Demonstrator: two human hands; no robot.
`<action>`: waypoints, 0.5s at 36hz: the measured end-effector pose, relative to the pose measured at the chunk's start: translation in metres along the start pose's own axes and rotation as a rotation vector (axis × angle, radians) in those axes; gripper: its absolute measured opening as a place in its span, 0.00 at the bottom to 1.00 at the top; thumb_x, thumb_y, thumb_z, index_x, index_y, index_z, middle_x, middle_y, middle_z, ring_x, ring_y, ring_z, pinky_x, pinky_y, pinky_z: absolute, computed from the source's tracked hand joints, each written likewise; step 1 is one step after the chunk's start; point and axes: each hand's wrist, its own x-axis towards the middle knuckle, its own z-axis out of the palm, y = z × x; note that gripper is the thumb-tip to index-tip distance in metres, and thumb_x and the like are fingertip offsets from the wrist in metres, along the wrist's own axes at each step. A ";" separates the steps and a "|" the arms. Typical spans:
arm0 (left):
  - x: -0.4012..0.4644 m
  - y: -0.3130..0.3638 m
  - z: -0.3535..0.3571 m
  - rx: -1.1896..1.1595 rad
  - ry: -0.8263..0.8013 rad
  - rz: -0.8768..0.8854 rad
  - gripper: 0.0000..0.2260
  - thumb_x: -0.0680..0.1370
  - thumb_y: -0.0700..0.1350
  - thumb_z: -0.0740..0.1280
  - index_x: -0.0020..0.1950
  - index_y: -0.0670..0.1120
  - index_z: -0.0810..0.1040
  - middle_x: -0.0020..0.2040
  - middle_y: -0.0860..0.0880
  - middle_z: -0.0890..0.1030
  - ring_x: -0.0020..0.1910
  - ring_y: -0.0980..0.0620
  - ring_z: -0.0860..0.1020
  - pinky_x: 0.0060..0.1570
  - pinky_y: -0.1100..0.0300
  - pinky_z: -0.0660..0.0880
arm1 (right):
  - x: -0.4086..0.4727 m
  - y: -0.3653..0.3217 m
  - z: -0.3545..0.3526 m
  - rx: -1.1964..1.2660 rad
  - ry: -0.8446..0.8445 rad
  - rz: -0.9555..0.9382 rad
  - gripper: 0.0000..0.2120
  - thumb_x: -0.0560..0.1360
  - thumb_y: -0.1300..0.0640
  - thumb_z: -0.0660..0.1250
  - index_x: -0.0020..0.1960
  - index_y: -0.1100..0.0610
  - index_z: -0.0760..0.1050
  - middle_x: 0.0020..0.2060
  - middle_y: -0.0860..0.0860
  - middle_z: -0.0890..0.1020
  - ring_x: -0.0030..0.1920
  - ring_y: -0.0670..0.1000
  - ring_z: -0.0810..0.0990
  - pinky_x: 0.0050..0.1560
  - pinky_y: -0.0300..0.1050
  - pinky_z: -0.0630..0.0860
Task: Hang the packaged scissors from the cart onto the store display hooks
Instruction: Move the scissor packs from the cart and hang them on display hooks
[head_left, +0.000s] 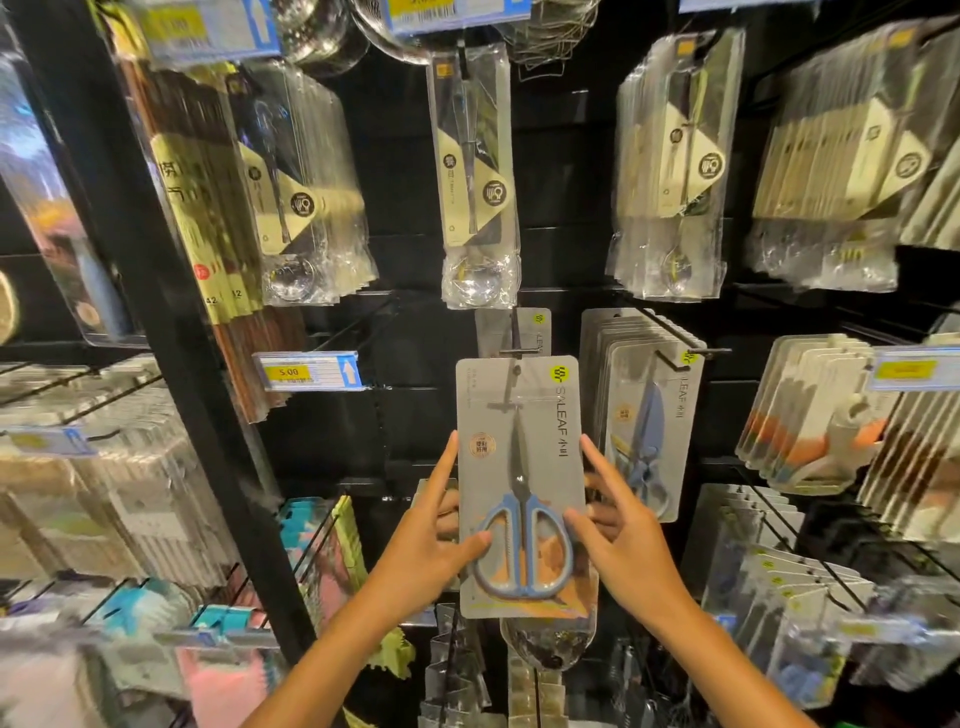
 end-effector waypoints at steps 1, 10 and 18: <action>0.002 -0.001 -0.001 0.007 -0.003 -0.002 0.46 0.77 0.42 0.73 0.80 0.68 0.45 0.68 0.54 0.78 0.63 0.54 0.81 0.58 0.52 0.81 | 0.002 0.002 0.000 -0.011 -0.006 -0.001 0.35 0.80 0.65 0.65 0.76 0.36 0.58 0.57 0.34 0.79 0.53 0.45 0.85 0.47 0.37 0.82; 0.038 -0.006 -0.002 0.063 -0.051 -0.039 0.46 0.80 0.45 0.71 0.79 0.69 0.38 0.66 0.54 0.78 0.61 0.55 0.82 0.60 0.52 0.80 | 0.038 0.019 0.009 -0.137 -0.061 -0.031 0.42 0.81 0.55 0.67 0.75 0.25 0.43 0.74 0.44 0.70 0.63 0.45 0.80 0.61 0.53 0.81; 0.082 -0.007 0.003 0.104 -0.055 -0.084 0.51 0.76 0.57 0.73 0.76 0.68 0.31 0.80 0.55 0.61 0.76 0.55 0.67 0.74 0.52 0.68 | 0.081 0.032 0.035 -0.228 -0.100 0.012 0.49 0.80 0.52 0.67 0.77 0.36 0.27 0.81 0.45 0.52 0.75 0.44 0.62 0.72 0.48 0.67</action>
